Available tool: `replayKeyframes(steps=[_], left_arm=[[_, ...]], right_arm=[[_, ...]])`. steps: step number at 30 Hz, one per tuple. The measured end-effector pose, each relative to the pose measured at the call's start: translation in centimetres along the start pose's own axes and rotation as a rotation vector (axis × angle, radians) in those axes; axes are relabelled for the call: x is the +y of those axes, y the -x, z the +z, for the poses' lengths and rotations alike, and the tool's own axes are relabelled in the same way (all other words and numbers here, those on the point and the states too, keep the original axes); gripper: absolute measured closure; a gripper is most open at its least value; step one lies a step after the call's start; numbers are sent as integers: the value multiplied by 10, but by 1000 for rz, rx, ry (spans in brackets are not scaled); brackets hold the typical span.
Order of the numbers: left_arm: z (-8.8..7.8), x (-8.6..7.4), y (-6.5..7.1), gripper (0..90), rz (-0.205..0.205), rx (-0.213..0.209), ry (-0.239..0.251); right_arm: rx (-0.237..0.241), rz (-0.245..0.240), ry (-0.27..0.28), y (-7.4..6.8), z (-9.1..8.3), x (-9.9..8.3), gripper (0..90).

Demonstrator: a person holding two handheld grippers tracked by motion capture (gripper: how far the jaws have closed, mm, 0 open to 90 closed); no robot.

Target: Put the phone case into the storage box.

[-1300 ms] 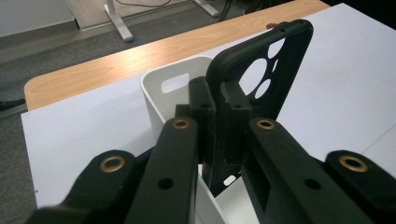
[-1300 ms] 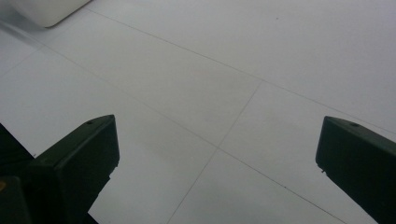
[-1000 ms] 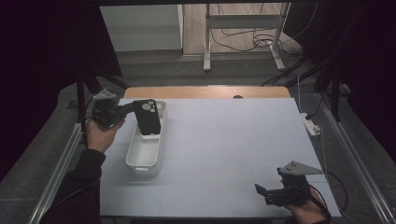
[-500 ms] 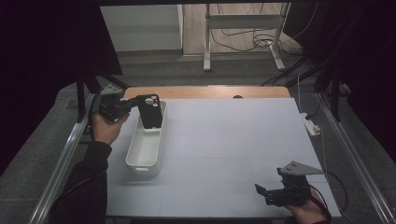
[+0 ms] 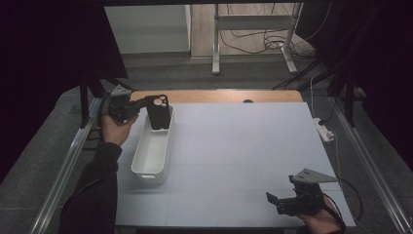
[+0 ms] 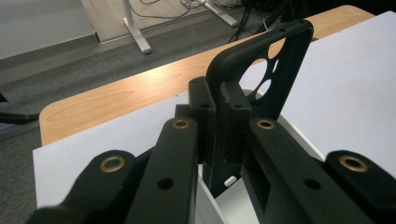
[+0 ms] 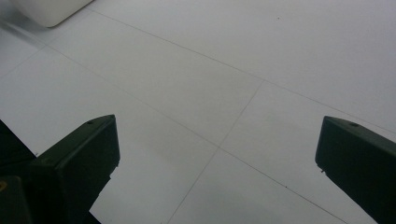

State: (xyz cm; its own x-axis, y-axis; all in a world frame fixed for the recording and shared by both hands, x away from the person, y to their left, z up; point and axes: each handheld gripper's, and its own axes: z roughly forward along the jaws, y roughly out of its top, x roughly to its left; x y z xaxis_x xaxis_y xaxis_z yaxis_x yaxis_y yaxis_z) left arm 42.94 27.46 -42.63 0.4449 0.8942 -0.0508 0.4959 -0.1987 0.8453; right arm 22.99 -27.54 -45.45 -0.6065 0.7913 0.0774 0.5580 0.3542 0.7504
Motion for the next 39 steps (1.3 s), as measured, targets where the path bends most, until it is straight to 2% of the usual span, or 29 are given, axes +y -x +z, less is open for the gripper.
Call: replayKeyframes(steps=[16,30,39], left_arm=[[16,1,-5,850,4,25,19],[27,-3,-7,849,40,34,41],[28,-6,-13,829,15,21,55]], right_arm=[[4,3,2,1,0,0,0],[5,7,1,1,-1,-1,0],[5,4,-2,1,-1,-1,0]])
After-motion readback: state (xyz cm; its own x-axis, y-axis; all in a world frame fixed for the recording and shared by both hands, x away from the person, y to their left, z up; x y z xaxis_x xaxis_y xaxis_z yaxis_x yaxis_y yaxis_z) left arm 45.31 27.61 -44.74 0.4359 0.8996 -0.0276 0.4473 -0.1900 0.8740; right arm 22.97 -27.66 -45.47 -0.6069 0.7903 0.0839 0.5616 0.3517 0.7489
